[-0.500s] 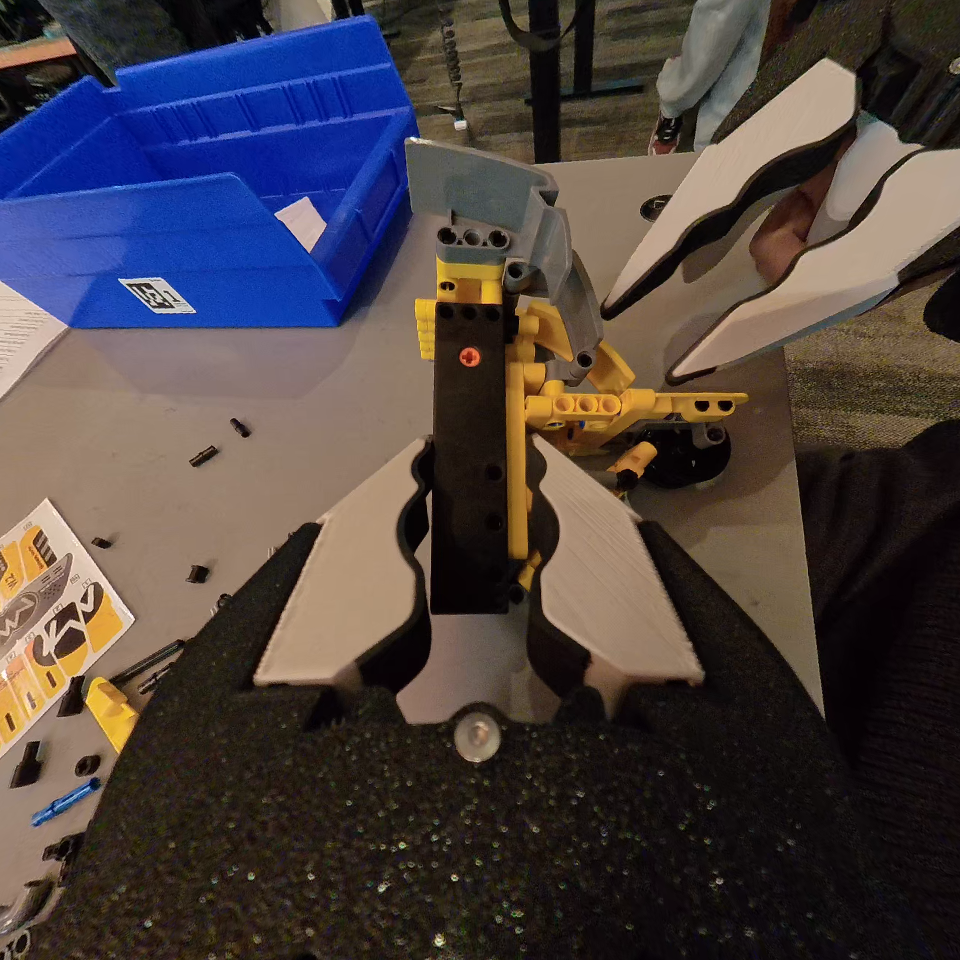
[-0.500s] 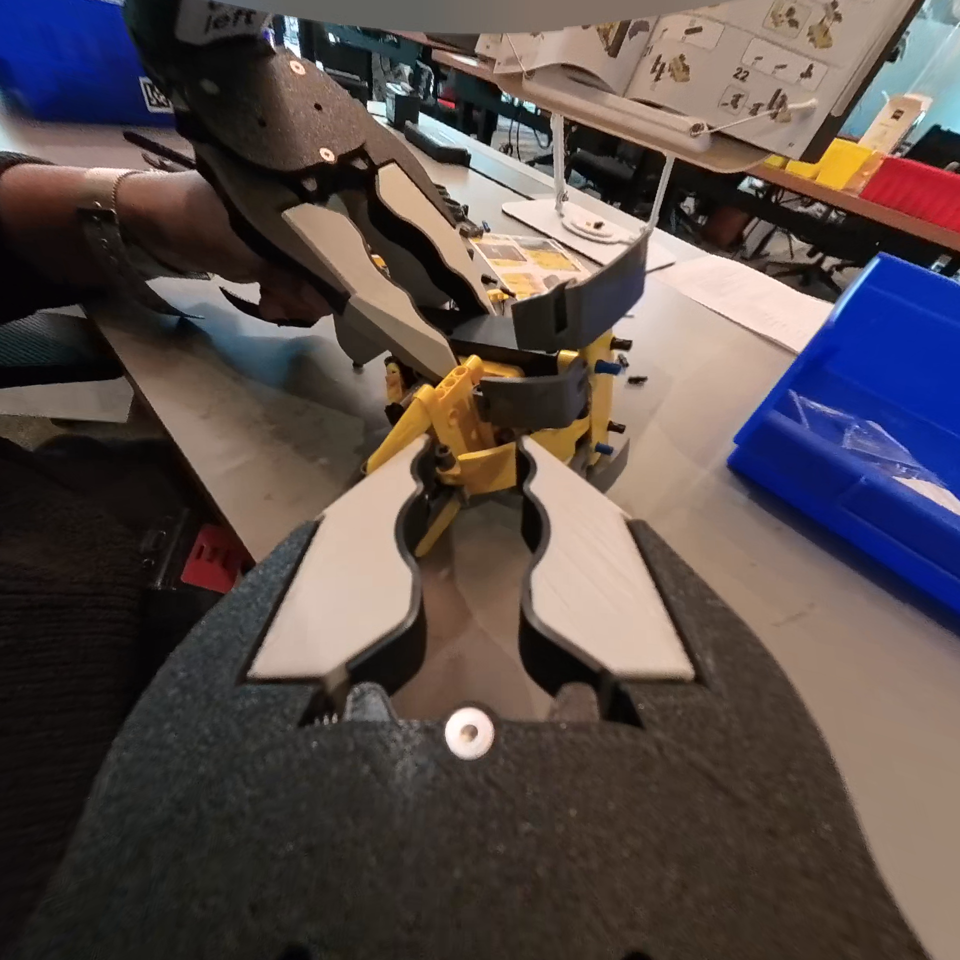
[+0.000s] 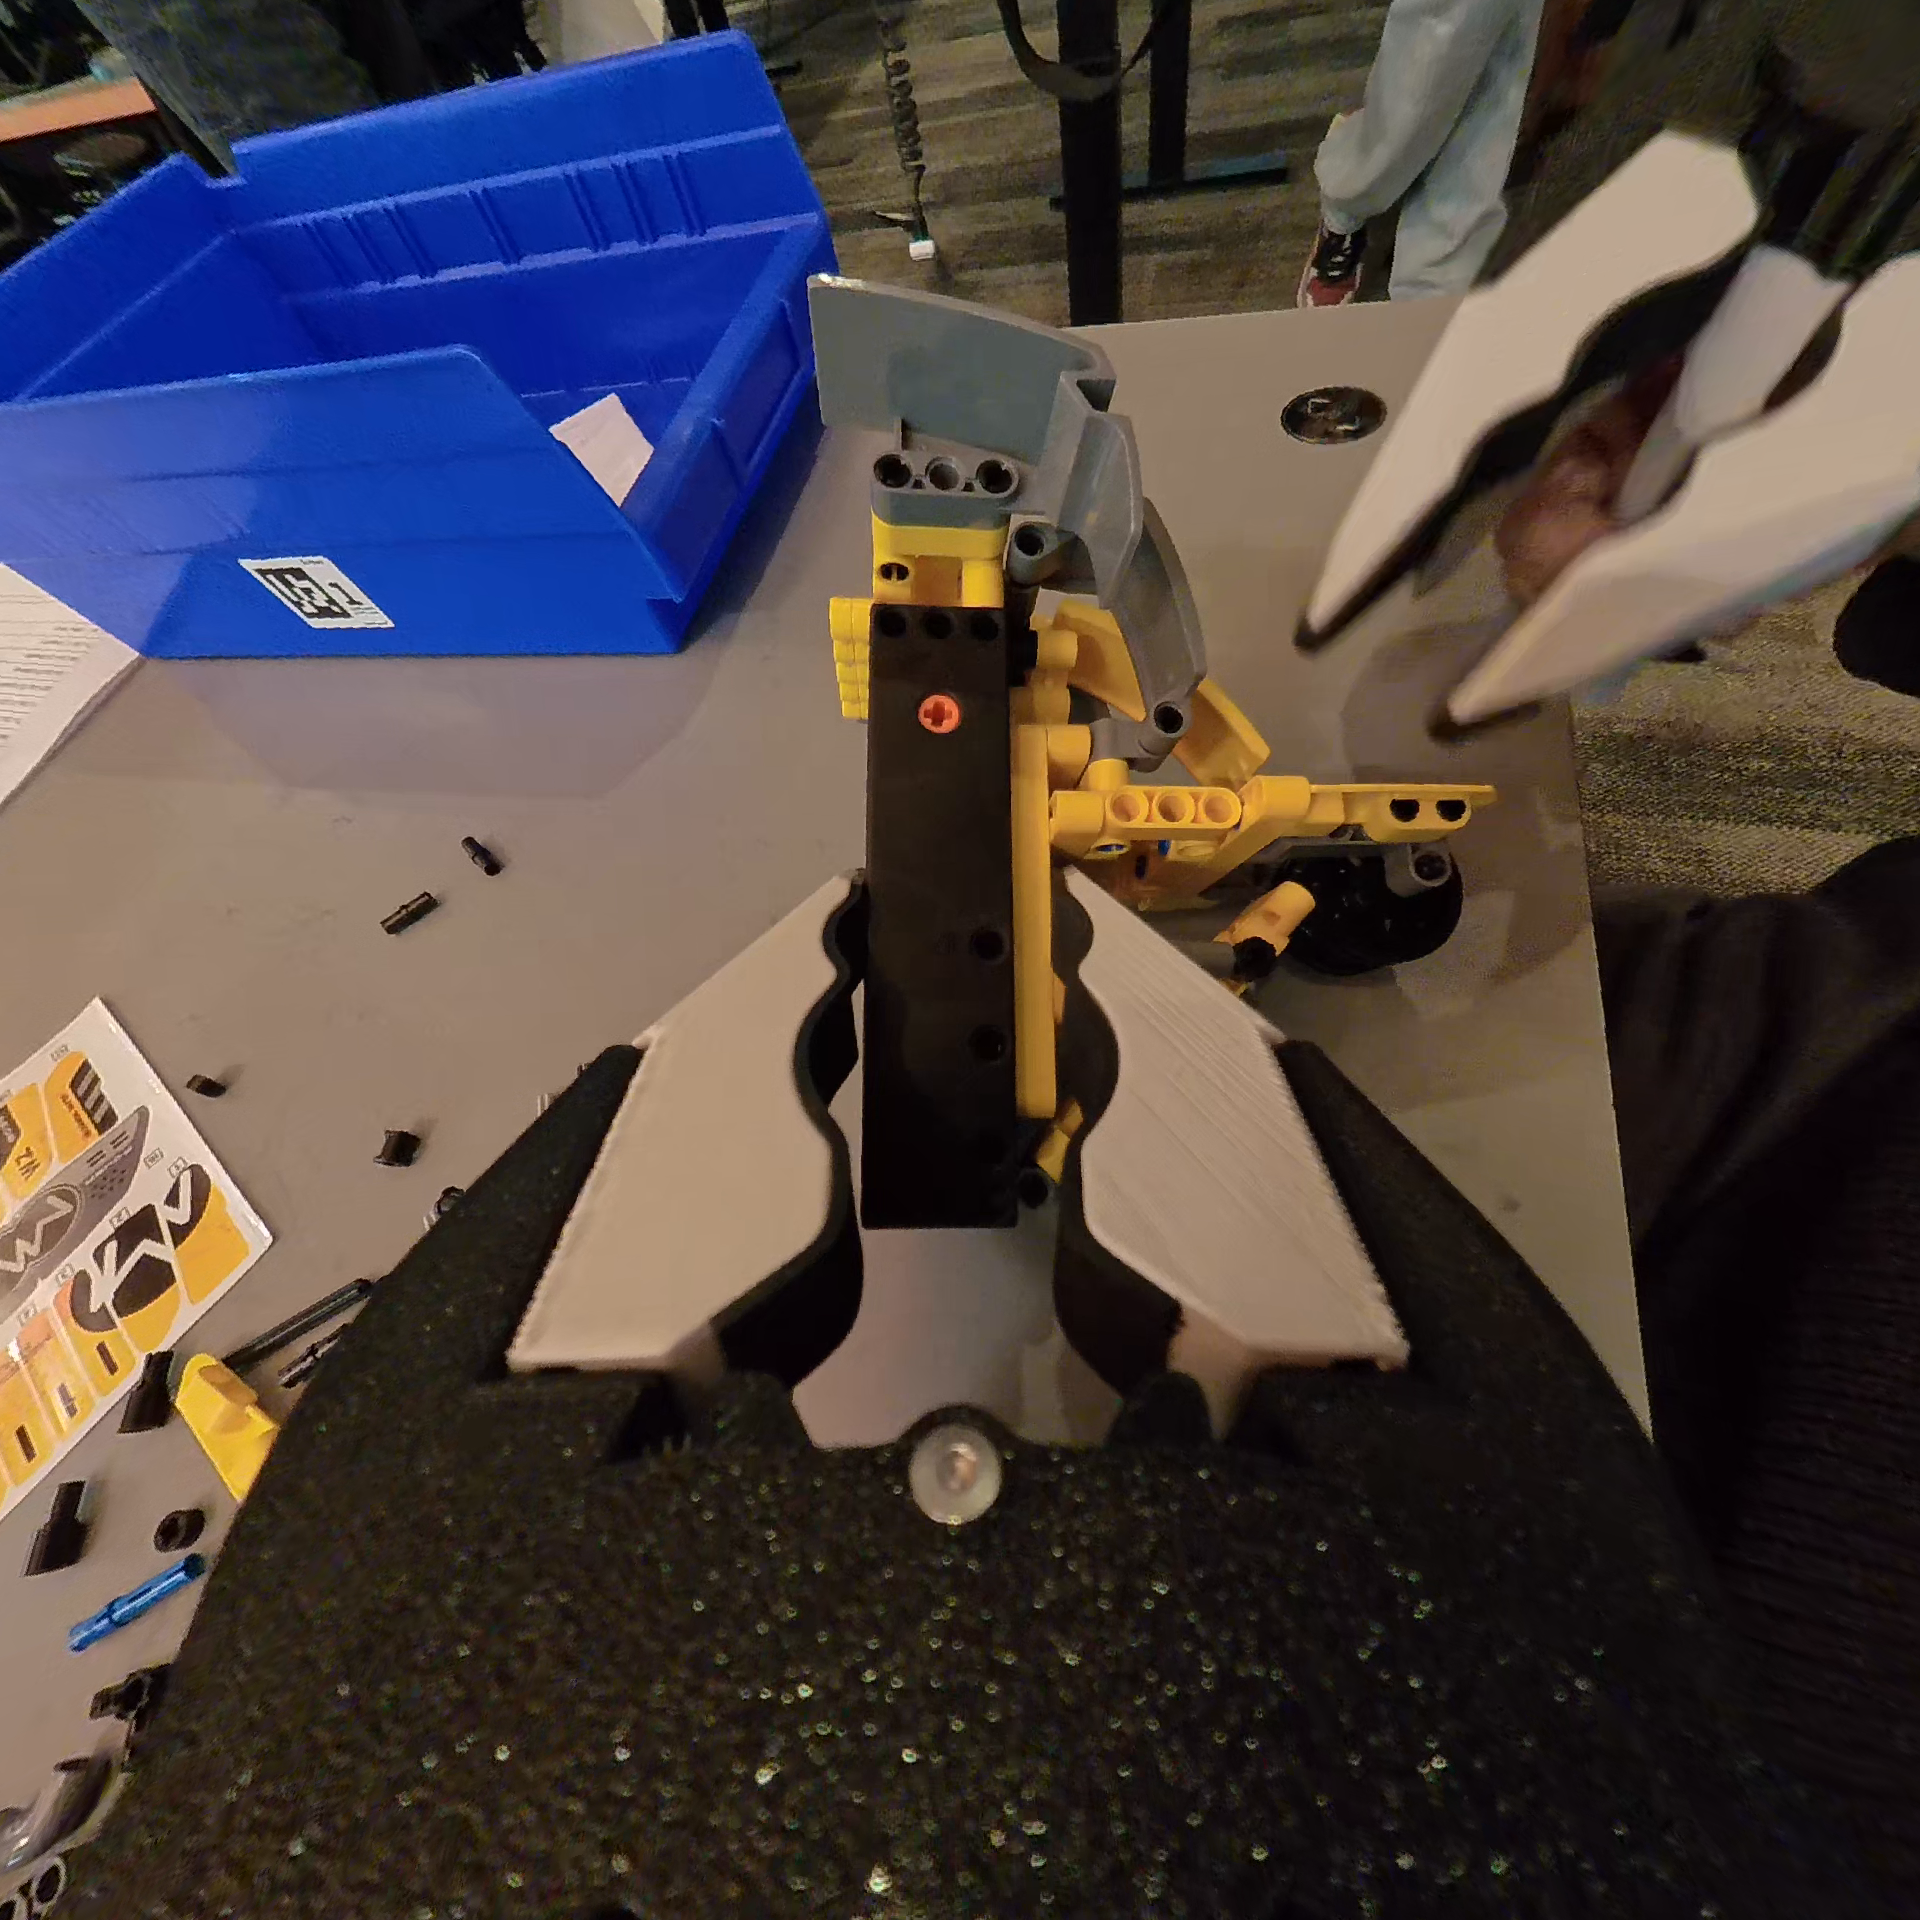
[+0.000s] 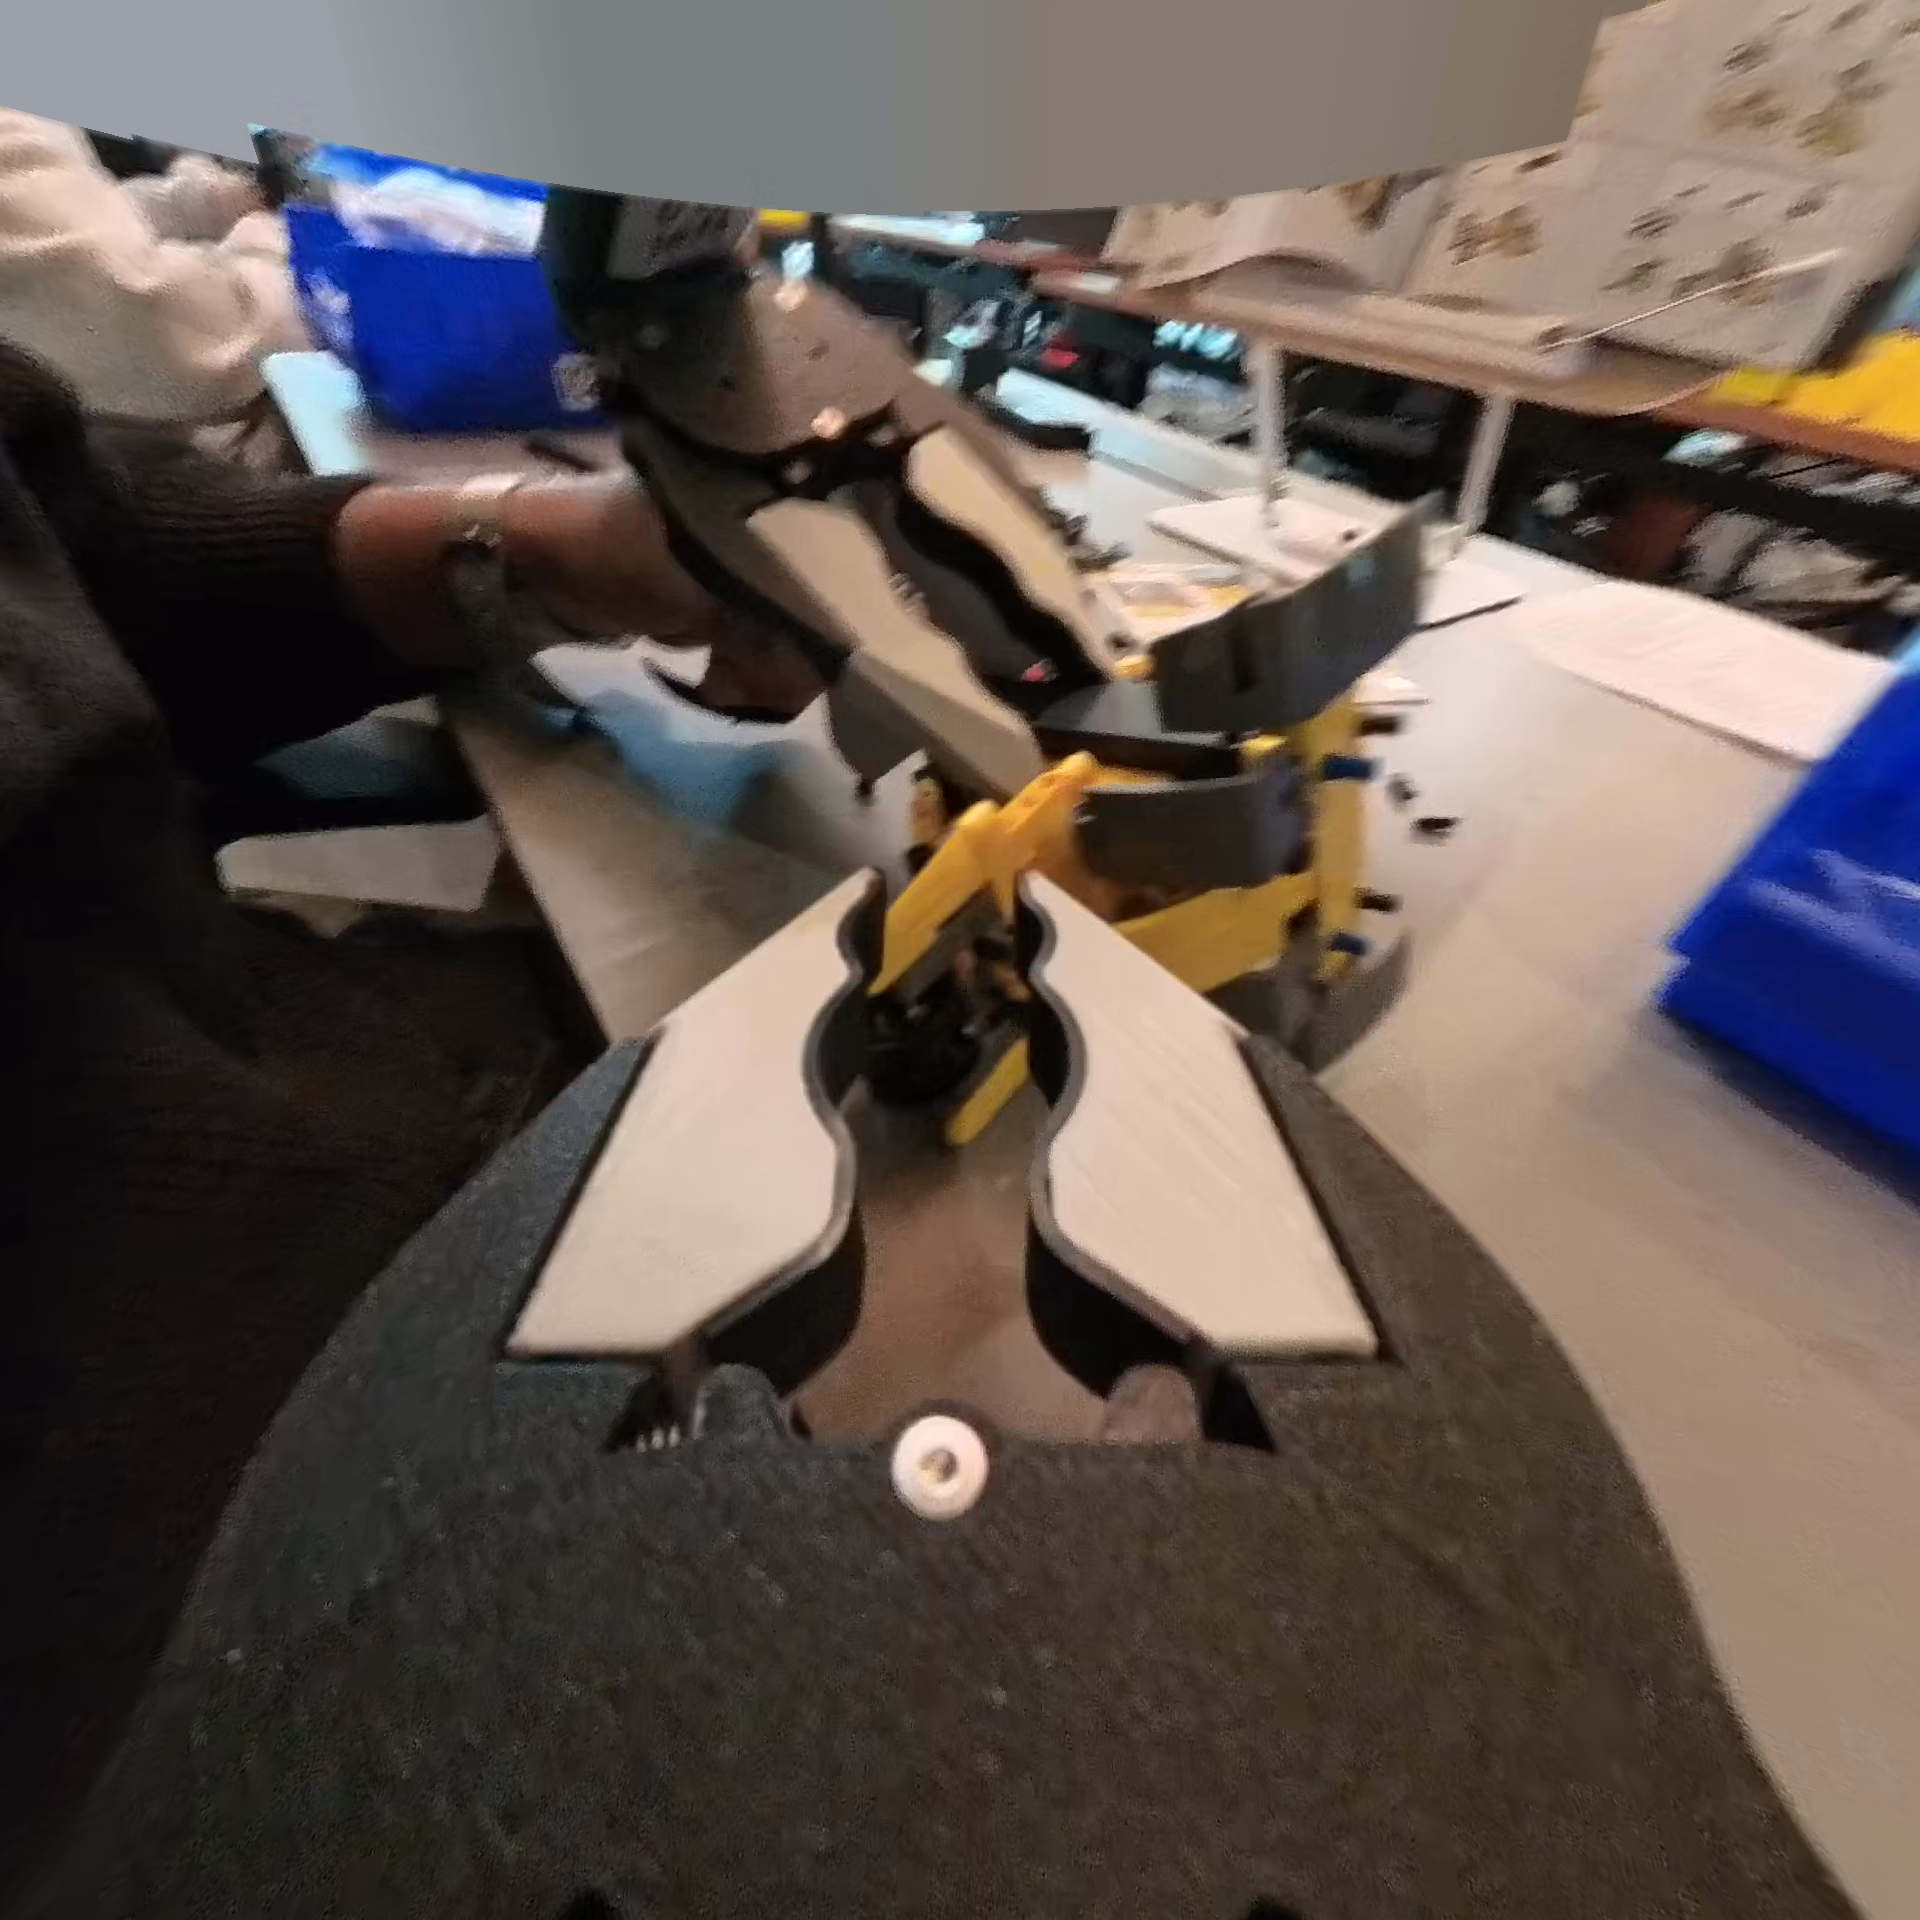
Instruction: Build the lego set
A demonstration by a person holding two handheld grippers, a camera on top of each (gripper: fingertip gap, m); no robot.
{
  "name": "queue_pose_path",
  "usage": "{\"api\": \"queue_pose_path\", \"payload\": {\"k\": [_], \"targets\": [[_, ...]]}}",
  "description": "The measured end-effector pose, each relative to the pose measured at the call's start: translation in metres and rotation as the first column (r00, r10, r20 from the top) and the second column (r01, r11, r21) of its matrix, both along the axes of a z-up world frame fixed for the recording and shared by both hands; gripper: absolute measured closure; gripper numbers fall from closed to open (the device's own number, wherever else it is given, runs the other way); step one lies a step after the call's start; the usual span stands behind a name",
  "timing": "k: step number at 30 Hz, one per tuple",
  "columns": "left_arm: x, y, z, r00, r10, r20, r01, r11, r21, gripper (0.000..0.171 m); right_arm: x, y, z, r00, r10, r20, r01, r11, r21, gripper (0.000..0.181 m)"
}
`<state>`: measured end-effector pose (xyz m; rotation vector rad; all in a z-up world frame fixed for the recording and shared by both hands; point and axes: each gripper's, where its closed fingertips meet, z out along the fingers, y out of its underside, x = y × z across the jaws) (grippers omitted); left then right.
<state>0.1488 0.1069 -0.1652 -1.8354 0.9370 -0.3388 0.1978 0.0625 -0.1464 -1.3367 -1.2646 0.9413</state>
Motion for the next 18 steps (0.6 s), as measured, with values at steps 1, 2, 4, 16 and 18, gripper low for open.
{"api": "queue_pose_path", "payload": {"k": [1,2,4,16,18], "targets": [[0.0,0.0,0.0,1.0,-0.003,-0.002,0.003,1.0,0.002,0.138,-0.004,-0.007,-0.009,0.999,0.037,0.037,-0.036,0.999,-0.004,0.152],[0.0,0.0,0.0,1.0,-0.005,-0.004,0.005,1.0,0.004,0.138,-0.007,-0.009,-0.017,0.995,0.048,0.085,-0.049,0.999,0.011,0.149],[0.0,-0.001,0.0,1.0,-0.009,-0.006,0.009,1.0,0.007,0.138,-0.008,-0.013,-0.022,0.991,0.054,0.123,-0.061,0.996,0.059,0.143],[0.0,-0.003,0.0,0.999,-0.033,0.003,0.033,0.999,0.006,0.137,-0.012,-0.013,-0.035,0.968,-0.025,0.249,-0.039,0.968,0.248,0.122],[0.001,-0.003,0.0,0.999,-0.033,0.003,0.033,0.999,0.007,0.138,-0.012,-0.011,-0.038,0.956,-0.062,0.286,-0.031,0.95,0.311,0.122]]}}
